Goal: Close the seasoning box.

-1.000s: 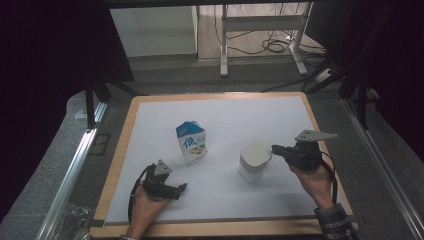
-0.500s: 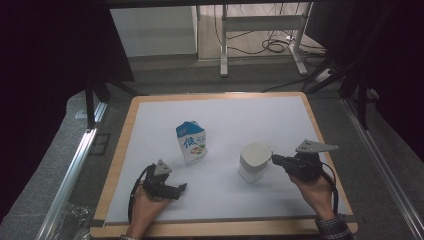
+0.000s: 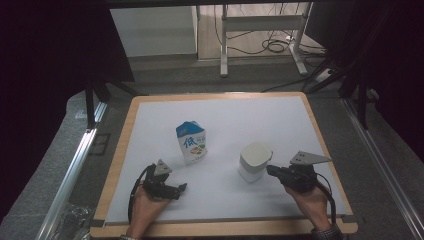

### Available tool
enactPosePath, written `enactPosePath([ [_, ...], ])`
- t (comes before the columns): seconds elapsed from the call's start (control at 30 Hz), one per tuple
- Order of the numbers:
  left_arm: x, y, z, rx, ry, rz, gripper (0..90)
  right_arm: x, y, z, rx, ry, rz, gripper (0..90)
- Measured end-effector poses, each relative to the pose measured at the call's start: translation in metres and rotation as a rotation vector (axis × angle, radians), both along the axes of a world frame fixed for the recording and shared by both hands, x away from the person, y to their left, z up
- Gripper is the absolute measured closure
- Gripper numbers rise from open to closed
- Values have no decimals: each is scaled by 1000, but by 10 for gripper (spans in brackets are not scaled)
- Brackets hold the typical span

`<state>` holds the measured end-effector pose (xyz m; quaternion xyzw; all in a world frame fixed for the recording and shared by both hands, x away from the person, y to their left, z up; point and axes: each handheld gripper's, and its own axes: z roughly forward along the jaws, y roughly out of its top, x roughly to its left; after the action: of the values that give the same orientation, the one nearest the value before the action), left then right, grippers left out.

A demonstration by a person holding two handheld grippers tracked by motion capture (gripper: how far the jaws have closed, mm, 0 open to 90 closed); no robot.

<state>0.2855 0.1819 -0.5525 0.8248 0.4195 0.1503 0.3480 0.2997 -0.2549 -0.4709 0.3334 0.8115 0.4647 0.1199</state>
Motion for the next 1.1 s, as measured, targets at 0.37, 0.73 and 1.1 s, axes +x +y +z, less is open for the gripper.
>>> enactPosePath([
  [0.37,0,0,0,0,-1,1,52,-4,15,-21,-23,20,52,874],
  [0.73,0,0,0,0,-1,1,52,-1,22,-38,-49,45,64,879],
  [1.1,0,0,0,-1,0,0,52,3,23,-44,-32,65,73,892],
])
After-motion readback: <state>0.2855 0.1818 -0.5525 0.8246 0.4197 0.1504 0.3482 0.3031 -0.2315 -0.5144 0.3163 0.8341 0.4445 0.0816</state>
